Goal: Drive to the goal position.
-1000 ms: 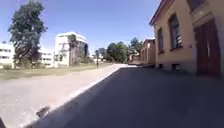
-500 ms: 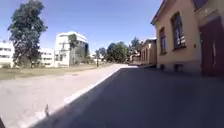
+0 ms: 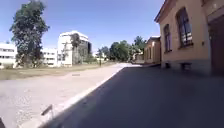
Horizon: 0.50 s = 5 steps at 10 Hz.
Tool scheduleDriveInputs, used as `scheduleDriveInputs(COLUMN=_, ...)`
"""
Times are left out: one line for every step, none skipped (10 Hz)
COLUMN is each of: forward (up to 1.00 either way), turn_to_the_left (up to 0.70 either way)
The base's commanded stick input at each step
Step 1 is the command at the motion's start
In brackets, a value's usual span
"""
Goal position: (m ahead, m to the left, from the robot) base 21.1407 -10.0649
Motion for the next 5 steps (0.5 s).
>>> scheduleDriveInputs(forward=0.70, turn_to_the_left=0.00)
scheduleDriveInputs(forward=0.70, turn_to_the_left=-0.03)
scheduleDriveInputs(forward=0.70, turn_to_the_left=-0.09)
scheduleDriveInputs(forward=0.70, turn_to_the_left=-0.12)
scheduleDriveInputs(forward=0.70, turn_to_the_left=-0.14)
